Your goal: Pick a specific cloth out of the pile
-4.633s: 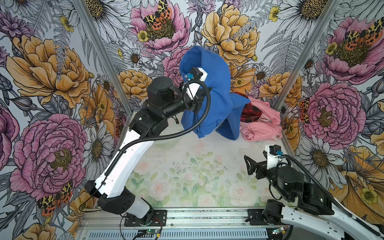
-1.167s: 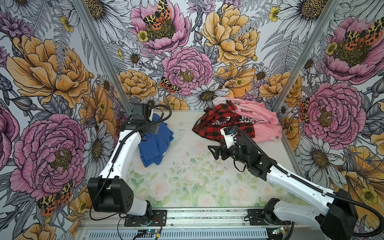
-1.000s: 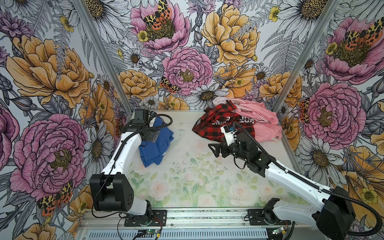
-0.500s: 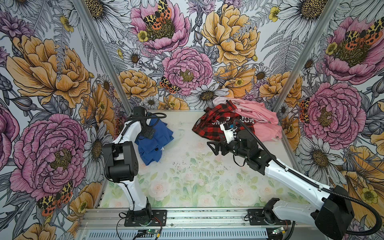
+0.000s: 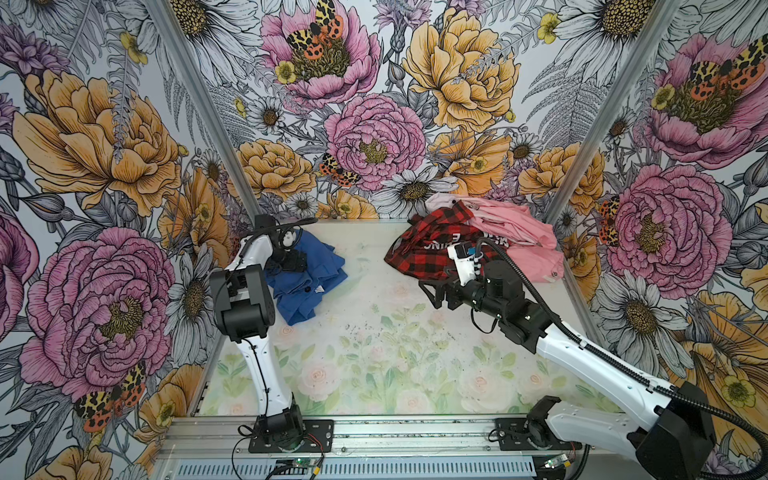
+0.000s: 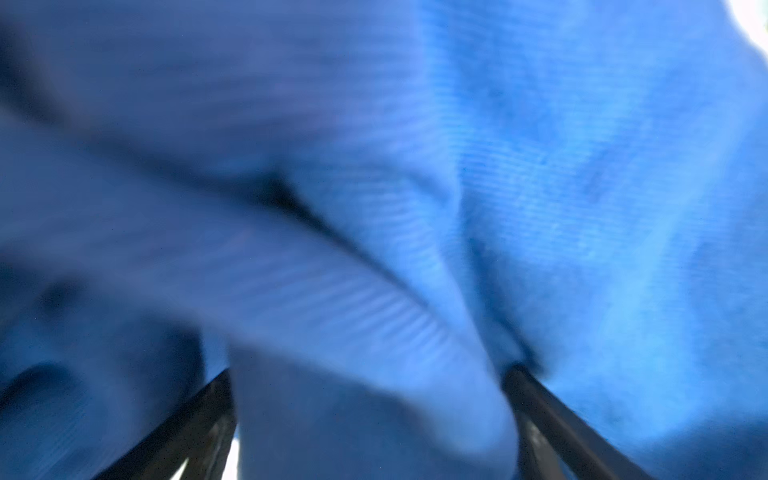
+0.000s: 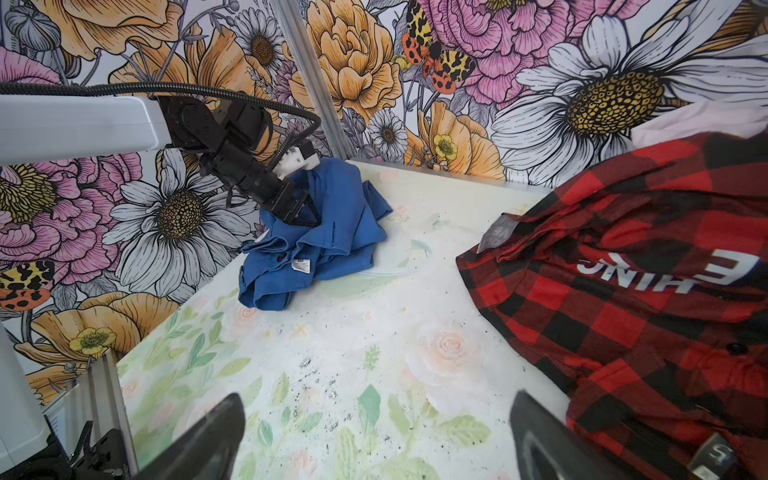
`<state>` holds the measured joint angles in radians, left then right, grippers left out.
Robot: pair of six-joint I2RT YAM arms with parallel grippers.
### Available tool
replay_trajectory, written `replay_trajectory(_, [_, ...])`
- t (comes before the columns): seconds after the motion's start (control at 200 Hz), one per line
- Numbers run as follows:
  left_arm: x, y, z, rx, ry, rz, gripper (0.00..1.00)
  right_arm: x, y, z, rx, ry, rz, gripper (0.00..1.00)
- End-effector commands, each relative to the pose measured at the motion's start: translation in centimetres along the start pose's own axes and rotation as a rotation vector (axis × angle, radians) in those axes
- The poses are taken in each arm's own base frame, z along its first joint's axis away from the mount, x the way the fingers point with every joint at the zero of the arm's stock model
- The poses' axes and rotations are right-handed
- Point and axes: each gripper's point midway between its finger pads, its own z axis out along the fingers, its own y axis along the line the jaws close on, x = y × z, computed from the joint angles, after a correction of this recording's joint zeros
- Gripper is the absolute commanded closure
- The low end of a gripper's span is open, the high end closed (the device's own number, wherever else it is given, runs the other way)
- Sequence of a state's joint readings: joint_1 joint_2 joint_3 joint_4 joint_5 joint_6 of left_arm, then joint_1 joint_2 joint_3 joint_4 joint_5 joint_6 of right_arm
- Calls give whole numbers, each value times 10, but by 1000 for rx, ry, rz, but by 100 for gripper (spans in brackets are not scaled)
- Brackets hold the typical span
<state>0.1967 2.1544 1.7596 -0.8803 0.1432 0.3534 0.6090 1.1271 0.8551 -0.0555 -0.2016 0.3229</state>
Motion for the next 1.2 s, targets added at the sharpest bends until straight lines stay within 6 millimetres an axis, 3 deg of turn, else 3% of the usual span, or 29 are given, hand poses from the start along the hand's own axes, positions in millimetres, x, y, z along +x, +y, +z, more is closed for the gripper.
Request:
replay_trajectory(0.0, [29,-32,26,35,184,21,1,-5,-2,-8,14,-28,11,1])
replay_trajectory(0.29, [50,-35,39,58,269,-29,1,-2,-7,-23,54,-37,8,0])
replay_trajectory(0.395, [61,-39,53,55,328,-20,11,-2,-7,-24,53,-38,15,0])
replay_trajectory(0.49, [65,-51,62,105,354,-23,32,-3,-8,-28,64,-45,24,1])
replay_trajectory(0.59, [65,-61,66,159,362,-35,70,-2,-10,-35,82,-53,22,0])
replay_trajectory(0.655, [63,-62,67,138,363,-22,100,-1,-12,-39,97,-53,16,0])
replay_trajectory(0.701, [58,-62,64,128,351,-24,100,1,-14,-40,108,-46,13,0])
replay_trajectory(0.816, [29,-66,35,147,248,-56,100,3,-15,-43,119,-44,12,1])
replay_trajectory(0.986, [-41,-97,-52,438,-34,-183,100,6,-17,-40,124,-31,12,1])
replay_trajectory(1.191, [-77,-125,-137,678,-211,-235,100,7,-17,-33,114,-19,7,1])
